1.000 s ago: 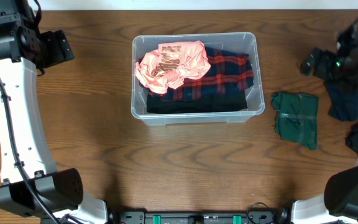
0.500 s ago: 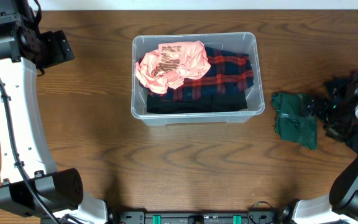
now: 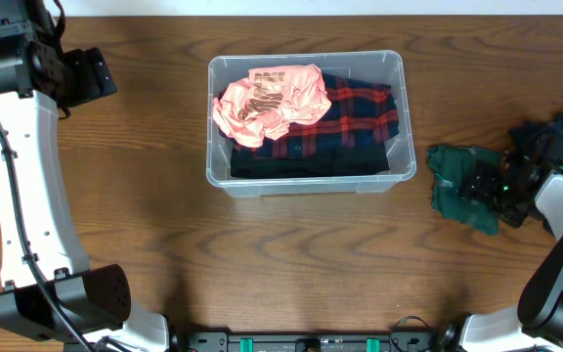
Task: Pack container
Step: 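Move the right gripper to the green garment and grasp it, then lift the green garment and lower it into the bin's right side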
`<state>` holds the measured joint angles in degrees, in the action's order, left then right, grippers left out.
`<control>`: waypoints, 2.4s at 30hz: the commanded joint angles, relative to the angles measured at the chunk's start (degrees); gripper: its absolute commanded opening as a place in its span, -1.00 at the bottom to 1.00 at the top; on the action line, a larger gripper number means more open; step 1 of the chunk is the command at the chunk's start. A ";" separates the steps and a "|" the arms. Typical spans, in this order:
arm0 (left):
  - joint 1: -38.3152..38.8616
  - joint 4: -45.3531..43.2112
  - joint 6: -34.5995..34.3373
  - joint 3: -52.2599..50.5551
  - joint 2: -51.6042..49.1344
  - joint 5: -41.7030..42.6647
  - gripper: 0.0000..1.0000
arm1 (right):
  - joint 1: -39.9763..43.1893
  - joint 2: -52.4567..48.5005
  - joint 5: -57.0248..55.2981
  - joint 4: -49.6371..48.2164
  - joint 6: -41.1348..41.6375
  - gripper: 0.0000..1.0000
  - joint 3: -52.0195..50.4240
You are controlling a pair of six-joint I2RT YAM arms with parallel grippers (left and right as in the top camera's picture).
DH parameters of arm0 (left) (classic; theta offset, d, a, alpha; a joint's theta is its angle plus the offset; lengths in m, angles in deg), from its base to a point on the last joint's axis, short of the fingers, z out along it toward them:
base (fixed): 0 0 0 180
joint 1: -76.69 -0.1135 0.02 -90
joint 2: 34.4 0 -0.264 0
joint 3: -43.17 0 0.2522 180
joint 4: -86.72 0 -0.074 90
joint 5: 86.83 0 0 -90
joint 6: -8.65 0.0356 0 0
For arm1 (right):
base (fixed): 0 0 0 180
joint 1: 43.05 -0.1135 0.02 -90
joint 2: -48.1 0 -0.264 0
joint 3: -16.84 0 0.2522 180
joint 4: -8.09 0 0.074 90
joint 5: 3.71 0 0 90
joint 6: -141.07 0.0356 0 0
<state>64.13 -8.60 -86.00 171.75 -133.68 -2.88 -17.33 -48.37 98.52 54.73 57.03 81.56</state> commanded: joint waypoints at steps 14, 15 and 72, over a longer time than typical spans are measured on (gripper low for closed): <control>-0.17 0.17 -0.31 -0.35 -0.70 -0.66 0.96 | -0.98 1.18 12.83 2.19 -0.28 -0.98 7.69; -0.17 0.17 -0.31 -0.35 -0.70 -0.66 0.96 | -1.33 1.62 14.80 3.15 -0.28 -0.97 10.08; -0.17 0.17 -0.31 -0.35 -0.70 -0.66 0.96 | -37.59 -5.55 -2.99 -2.32 8.31 0.06 41.24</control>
<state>64.13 -8.63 -86.02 171.75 -133.73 -2.88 -54.56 -53.83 95.52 52.35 68.35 122.39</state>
